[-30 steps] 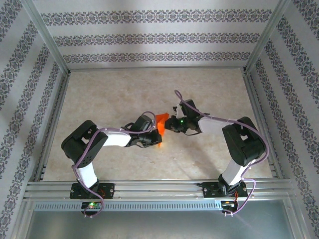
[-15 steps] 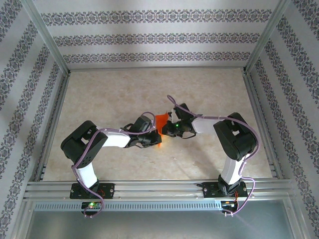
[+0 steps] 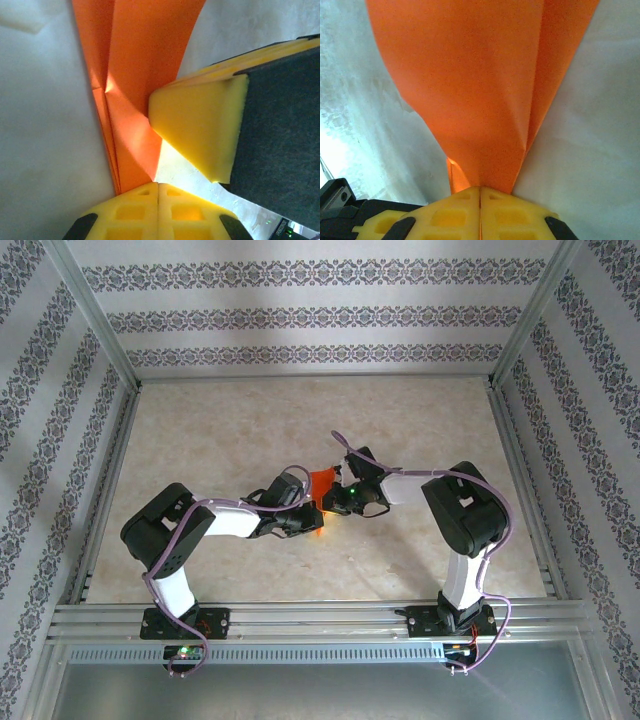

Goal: Fold a paper plane with a square sheet of paper (pick it up from the middle)
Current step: Fold the wing for the fifth time at the center of the table.

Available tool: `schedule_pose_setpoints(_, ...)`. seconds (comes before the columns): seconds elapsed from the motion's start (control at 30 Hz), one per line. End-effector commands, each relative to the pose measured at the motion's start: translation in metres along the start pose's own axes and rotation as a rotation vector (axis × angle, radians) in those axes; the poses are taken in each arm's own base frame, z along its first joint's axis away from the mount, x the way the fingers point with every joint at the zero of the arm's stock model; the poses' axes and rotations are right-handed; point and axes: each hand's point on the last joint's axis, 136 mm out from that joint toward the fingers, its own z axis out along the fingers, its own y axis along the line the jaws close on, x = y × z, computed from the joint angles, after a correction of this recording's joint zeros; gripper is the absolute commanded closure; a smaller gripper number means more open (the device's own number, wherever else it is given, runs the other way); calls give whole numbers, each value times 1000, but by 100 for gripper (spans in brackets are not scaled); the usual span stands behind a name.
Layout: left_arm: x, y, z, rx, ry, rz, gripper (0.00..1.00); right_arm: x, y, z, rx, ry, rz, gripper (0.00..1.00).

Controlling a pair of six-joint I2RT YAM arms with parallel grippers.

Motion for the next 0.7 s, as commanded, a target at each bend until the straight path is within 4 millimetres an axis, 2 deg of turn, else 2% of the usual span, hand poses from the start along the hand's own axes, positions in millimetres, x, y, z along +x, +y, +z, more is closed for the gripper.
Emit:
schedule_pose_setpoints(0.0,5,7,-9,-33,4,-11,97,11,-22,9,116,39,24,91)
schedule_pose_setpoints(0.1,-6,-12,-21,1,-33,6,95,14,-33,8,169,43,38,91)
schedule_pose_setpoints(0.17,-11,-16,-26,1,-51,10,95,15,-37,8,186,43,43,91)
schedule_pose_setpoints(0.47,-5,3,-11,-49,-18,-28,97,17,-42,10,204,50,72,91)
schedule_pose_setpoints(0.67,3,3,-5,-48,18,-22,97,19,-46,11,230,51,98,92)
